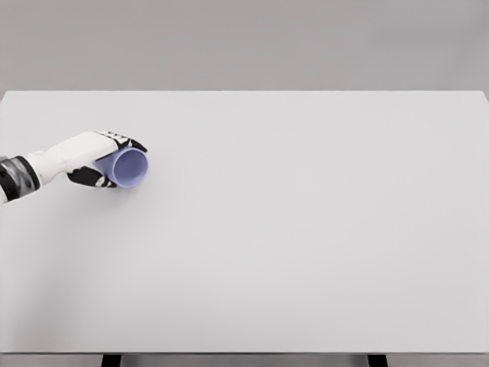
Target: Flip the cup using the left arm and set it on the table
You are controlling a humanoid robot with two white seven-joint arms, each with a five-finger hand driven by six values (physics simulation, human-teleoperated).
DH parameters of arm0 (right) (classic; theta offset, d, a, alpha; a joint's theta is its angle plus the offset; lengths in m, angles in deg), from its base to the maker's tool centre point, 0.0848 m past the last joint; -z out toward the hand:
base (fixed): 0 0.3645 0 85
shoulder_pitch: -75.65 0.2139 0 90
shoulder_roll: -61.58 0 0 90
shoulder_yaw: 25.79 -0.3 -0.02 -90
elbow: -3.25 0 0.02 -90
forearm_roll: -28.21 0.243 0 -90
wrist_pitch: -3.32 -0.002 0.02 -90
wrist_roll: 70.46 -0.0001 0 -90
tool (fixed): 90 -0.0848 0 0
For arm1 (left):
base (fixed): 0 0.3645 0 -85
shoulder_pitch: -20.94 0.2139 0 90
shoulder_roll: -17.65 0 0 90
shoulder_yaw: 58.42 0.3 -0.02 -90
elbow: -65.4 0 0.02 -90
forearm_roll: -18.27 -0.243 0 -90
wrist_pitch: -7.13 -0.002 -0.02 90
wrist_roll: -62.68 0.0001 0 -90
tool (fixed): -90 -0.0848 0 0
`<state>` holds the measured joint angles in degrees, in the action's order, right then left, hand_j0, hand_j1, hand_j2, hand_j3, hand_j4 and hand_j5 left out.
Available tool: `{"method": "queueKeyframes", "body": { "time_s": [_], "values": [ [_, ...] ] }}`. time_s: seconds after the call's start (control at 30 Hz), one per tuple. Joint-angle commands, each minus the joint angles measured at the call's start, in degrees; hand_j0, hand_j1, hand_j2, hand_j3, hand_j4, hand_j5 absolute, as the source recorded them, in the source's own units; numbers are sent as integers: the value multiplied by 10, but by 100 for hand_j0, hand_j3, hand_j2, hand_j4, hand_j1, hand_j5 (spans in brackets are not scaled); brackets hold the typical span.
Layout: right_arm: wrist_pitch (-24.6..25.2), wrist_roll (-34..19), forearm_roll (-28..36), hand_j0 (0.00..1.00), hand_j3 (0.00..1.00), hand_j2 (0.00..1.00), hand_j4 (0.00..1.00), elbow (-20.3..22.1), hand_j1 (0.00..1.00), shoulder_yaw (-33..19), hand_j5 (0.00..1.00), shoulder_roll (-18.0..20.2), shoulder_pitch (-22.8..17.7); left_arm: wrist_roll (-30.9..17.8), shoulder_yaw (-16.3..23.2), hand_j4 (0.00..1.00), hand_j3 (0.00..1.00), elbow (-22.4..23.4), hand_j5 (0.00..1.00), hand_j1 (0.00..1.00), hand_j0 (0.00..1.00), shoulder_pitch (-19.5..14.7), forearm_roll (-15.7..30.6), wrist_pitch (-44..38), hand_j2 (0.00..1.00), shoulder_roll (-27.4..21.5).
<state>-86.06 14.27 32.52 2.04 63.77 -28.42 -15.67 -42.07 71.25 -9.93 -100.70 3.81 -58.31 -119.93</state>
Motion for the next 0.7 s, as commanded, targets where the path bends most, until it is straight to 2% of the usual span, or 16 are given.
{"method": "queueKeyframes", "body": {
  "time_s": [0.0,0.2,0.47,0.67],
  "values": [
    [0,0,0,100,100,100,100,0,100,0,100,0,0,1,0,77,77,0,77,77,77,0,56,0,77,-1],
    [0,0,0,100,100,100,100,0,100,0,100,0,0,2,1,77,77,-9,77,77,77,1,185,1,77,0],
    [0,0,0,100,100,100,100,0,100,0,100,0,0,2,1,78,78,-14,78,78,78,9,292,-1,78,2],
    [0,0,0,100,100,100,100,0,100,0,100,0,0,2,4,78,78,-20,78,78,78,22,380,0,78,26]
  ]
}}
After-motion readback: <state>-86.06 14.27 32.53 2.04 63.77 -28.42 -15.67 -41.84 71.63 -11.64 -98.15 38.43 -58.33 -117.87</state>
